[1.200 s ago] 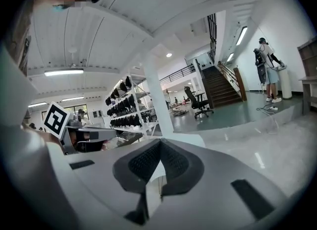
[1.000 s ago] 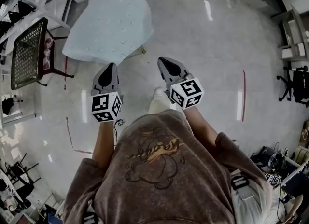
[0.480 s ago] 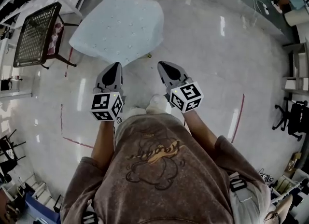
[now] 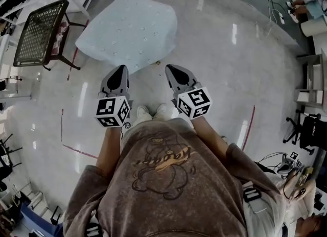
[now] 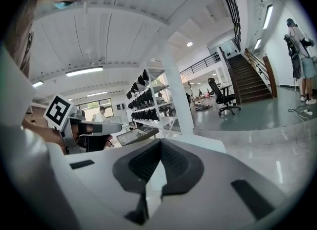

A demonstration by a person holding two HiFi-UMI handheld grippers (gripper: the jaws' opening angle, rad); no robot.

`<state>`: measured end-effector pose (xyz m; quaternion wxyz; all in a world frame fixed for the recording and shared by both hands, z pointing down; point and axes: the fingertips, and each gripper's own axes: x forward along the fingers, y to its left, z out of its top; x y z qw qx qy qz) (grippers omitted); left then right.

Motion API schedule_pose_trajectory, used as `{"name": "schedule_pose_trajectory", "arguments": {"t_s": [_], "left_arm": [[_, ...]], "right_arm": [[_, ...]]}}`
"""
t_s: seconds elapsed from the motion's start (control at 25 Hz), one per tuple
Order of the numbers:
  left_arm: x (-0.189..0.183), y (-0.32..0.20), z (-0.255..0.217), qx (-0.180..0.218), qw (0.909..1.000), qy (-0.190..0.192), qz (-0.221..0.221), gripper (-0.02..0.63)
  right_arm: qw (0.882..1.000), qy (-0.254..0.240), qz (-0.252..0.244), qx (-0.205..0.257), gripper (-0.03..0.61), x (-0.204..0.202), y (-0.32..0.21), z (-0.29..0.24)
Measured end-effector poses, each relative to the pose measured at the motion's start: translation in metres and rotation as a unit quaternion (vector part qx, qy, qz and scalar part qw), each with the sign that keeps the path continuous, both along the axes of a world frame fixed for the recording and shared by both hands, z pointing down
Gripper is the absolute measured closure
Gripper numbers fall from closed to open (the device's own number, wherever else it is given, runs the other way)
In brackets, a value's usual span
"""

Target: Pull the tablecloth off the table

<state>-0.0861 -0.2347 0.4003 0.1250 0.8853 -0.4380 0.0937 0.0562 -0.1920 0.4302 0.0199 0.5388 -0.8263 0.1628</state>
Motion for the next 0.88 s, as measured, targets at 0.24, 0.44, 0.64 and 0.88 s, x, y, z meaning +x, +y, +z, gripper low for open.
{"name": "schedule_pose_trajectory", "arguments": {"t_s": [0.24, 0.44, 0.64, 0.88], "left_arm": [[-0.011, -0.008, -0.001, 0.000, 0.9999, 0.011, 0.002, 0.594], [-0.022, -0.010, 0.002, -0.012, 0.9996, 0.022, 0.012, 0.594], [-0.019, -0.012, 0.005, -0.022, 0.9988, 0.034, 0.028, 0.540], [-0.013, -0.011, 0.008, -0.047, 0.9955, 0.053, 0.062, 0.430]], "right_arm": [[1.000, 0.003, 0.011, 0.001, 0.571, -0.011, -0.011, 0.000], [1.000, 0.002, 0.014, 0.004, 0.571, -0.022, -0.016, -0.001], [1.000, -0.007, 0.009, -0.006, 0.530, -0.026, -0.016, 0.001], [0.999, -0.020, 0.001, -0.025, 0.407, -0.035, -0.017, 0.003]]}}
